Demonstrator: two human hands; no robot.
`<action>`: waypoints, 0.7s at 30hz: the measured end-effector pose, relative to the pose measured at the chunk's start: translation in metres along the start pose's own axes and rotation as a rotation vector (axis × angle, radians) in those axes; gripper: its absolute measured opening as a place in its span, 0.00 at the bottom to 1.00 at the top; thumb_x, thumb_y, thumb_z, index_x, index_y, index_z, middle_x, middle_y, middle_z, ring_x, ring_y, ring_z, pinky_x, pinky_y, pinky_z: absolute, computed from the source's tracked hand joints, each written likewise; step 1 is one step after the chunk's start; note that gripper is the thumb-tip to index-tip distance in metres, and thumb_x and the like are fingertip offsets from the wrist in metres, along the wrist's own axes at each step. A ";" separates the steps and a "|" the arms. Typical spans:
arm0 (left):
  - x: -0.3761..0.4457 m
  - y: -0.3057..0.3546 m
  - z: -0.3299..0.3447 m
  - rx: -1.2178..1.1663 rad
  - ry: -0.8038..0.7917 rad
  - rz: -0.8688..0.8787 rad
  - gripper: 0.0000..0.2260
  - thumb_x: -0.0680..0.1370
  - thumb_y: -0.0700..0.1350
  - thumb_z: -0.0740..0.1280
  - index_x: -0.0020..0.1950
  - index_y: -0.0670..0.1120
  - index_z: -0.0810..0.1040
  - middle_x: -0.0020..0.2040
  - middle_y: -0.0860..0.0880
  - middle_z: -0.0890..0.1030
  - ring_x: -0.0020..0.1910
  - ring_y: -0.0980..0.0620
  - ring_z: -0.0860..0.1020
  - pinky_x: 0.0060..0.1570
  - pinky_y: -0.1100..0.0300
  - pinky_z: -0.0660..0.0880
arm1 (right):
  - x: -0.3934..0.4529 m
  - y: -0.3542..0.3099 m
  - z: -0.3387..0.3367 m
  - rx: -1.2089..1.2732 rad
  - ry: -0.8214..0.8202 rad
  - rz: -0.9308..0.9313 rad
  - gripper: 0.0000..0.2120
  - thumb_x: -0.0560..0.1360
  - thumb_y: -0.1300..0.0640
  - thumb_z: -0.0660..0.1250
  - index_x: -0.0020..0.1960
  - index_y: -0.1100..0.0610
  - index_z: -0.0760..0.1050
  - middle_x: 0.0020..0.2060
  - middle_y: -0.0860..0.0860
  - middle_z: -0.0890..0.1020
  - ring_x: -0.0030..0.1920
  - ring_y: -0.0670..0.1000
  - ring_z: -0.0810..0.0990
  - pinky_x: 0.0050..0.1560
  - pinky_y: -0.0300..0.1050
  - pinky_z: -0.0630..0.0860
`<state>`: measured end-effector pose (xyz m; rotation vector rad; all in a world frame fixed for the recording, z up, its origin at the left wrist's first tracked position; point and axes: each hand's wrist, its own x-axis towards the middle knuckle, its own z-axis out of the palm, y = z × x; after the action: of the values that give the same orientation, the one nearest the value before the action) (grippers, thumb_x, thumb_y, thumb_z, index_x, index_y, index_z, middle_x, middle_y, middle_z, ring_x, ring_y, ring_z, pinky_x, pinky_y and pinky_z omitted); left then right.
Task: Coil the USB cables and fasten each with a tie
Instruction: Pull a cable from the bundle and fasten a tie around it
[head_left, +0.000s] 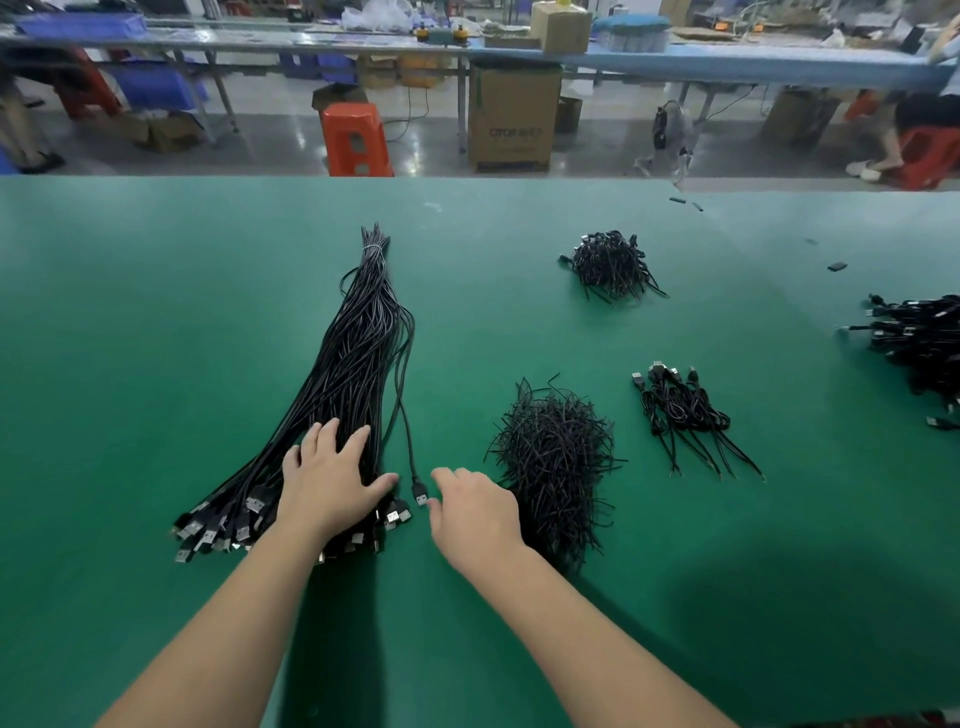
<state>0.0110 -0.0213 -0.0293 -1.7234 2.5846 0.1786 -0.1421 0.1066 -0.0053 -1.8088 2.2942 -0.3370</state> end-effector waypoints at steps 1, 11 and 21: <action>0.001 0.001 -0.001 -0.005 -0.003 -0.007 0.38 0.74 0.73 0.57 0.80 0.58 0.55 0.81 0.44 0.53 0.80 0.44 0.47 0.76 0.42 0.50 | 0.001 -0.003 0.003 -0.028 -0.012 -0.019 0.20 0.84 0.48 0.57 0.75 0.49 0.63 0.59 0.53 0.77 0.59 0.56 0.75 0.48 0.51 0.73; -0.001 0.002 -0.003 -0.068 -0.029 -0.004 0.34 0.75 0.59 0.61 0.80 0.58 0.54 0.81 0.43 0.53 0.80 0.45 0.47 0.76 0.42 0.49 | 0.004 -0.003 0.010 -0.172 -0.007 -0.130 0.13 0.84 0.50 0.58 0.63 0.56 0.74 0.62 0.53 0.78 0.61 0.58 0.72 0.59 0.54 0.69; -0.003 0.003 -0.003 -0.041 -0.025 0.001 0.32 0.76 0.58 0.60 0.80 0.57 0.56 0.81 0.42 0.53 0.80 0.44 0.48 0.76 0.42 0.49 | -0.001 0.000 0.006 0.139 -0.064 -0.005 0.11 0.78 0.60 0.64 0.60 0.59 0.69 0.56 0.56 0.76 0.57 0.57 0.74 0.58 0.49 0.74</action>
<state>0.0093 -0.0172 -0.0256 -1.7211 2.5818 0.2535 -0.1401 0.1074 -0.0112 -1.7325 2.1670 -0.4212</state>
